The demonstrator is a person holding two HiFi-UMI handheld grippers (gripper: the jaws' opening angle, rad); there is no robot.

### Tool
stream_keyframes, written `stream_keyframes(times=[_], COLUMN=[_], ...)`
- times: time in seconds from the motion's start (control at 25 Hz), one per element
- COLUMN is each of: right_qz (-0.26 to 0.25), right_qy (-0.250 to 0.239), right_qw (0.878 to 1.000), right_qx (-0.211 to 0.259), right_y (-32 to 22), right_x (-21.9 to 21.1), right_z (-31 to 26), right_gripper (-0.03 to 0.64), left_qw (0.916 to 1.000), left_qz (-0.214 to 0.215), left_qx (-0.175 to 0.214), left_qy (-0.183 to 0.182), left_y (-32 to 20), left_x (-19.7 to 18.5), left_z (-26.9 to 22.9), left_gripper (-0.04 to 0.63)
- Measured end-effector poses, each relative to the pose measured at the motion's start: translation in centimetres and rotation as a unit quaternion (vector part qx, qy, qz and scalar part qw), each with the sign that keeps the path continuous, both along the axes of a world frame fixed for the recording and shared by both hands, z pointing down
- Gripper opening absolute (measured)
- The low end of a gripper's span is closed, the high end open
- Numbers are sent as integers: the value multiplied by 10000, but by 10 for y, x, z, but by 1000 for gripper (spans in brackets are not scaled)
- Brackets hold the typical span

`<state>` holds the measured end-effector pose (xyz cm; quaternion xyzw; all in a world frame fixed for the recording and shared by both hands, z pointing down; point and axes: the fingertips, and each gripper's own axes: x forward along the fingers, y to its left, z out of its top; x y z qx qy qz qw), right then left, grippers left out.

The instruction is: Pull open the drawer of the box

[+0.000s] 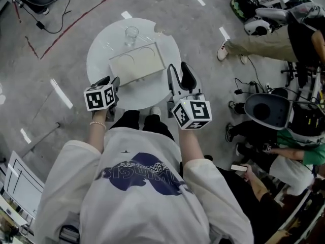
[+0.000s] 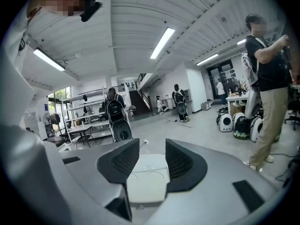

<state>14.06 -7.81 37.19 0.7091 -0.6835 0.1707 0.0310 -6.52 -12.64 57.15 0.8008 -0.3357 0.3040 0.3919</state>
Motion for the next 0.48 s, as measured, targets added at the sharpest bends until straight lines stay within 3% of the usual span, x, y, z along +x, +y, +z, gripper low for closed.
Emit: stream_keyframes(times=[0.2, 0.48], right_qz=[-83, -622], right_qy=[39, -143], right_qw=[9989, 9866], right_qx=[-458, -1499], right_y=[8, 20], right_x=[-8, -27], right_z=[29, 93], right_gripper=[153, 184], left_qw=[9995, 9952], left_qz=[-109, -741], left_qx=[-291, -634], left_qy=[-72, 121], left_y=[4, 8], left_x=[-2, -2], left_z=[18, 28], left_gripper=[152, 110])
